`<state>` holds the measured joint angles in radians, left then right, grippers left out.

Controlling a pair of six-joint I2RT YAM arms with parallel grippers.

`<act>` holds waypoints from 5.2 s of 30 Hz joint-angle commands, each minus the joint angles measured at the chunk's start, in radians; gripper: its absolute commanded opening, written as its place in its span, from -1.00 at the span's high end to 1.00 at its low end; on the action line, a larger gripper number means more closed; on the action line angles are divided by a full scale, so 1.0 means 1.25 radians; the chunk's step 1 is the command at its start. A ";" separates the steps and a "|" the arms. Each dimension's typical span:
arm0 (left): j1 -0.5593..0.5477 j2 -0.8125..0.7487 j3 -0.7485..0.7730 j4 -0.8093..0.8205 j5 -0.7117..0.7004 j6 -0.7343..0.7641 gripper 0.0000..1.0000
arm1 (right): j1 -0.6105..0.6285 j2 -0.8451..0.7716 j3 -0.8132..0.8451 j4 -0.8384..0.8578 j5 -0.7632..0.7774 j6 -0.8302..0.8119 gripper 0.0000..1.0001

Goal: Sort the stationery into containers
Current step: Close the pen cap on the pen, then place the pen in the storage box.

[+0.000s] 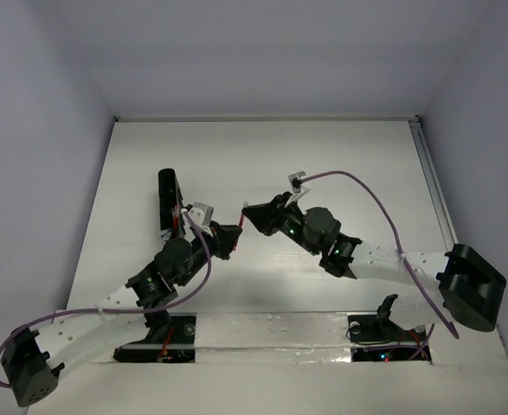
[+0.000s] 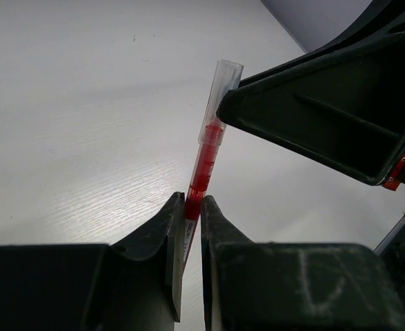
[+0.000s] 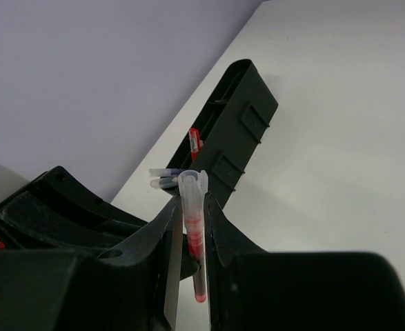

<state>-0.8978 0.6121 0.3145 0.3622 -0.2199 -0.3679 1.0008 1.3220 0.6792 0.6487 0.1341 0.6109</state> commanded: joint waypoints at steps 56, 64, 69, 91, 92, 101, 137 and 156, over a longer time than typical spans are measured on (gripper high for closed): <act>0.043 -0.110 0.000 0.180 0.026 -0.085 1.00 | 0.003 -0.245 0.157 -0.455 0.011 -0.211 -0.41; 0.043 -0.125 -0.049 0.207 0.129 -0.125 1.00 | -0.073 -0.123 0.312 -0.410 -0.253 -0.200 -0.70; 0.043 -0.124 -0.064 0.216 0.146 -0.134 1.00 | -0.082 -0.028 0.365 -0.385 -0.318 -0.180 -0.70; 0.043 -0.222 -0.025 0.033 -0.034 -0.098 1.00 | -0.097 0.015 0.359 -0.372 -0.442 -0.177 -0.68; 0.043 -0.228 -0.026 0.031 -0.019 -0.098 1.00 | -0.097 0.025 0.367 -0.363 -0.457 -0.166 -0.63; 0.043 -0.255 -0.026 0.015 0.036 -0.100 1.00 | -0.097 0.100 0.379 -0.307 -0.534 -0.108 -0.22; 0.043 -0.281 -0.001 -0.009 0.057 -0.088 0.83 | -0.097 0.116 0.370 -0.218 -0.511 -0.070 1.00; 0.043 -0.431 0.285 -0.476 -0.084 -0.105 -0.93 | -0.131 0.366 0.552 -0.029 -0.467 -0.040 1.00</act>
<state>-0.8425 0.0895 0.5938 -0.1589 -0.2611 -0.5259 0.8391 1.7184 1.3079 0.4747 -0.4347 0.5232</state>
